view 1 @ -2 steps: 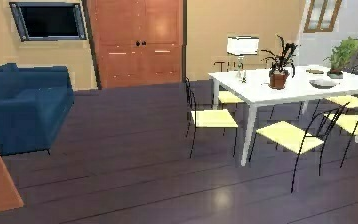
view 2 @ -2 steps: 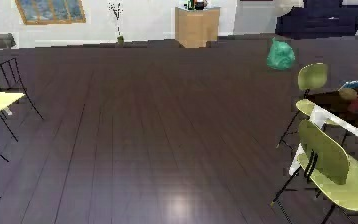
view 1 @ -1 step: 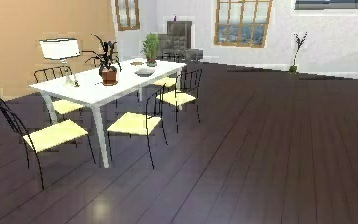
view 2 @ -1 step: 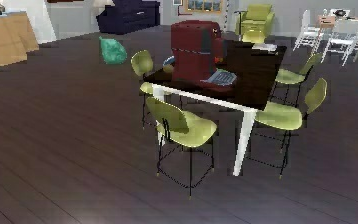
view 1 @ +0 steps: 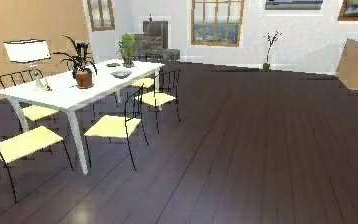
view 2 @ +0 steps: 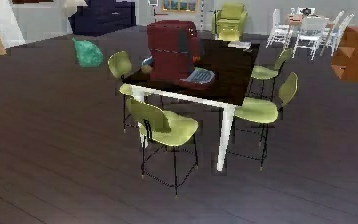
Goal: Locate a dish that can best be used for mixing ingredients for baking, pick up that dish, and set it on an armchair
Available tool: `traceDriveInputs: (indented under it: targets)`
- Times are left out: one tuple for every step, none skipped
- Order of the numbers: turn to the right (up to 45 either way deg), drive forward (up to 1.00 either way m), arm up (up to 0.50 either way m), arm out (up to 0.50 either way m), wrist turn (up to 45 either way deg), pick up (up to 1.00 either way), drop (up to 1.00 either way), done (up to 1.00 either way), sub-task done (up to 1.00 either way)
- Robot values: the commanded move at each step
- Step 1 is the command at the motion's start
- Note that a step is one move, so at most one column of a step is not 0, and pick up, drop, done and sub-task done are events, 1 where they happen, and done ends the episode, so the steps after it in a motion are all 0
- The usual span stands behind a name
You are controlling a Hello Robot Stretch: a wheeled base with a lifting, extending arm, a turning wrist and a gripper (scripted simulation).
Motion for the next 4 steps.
traceDriveInputs:
  targets:
    - [0.0, 1.0, 0.0, 0.0, 0.0, 0.0, 0.0, 0.0, 0.0]
    - [6.0, 0.0, 0.0, 0.0, 0.0, 0.0, 0.0, 0.0, 0.0]
    - [0.0, 0.4, 0.0, 0.0, 0.0, 0.0, 0.0, 0.0, 0.0]
    - [-45.0, 0.0, 0.0, 0.0, 0.0, 0.0, 0.0, 0.0, 0.0]
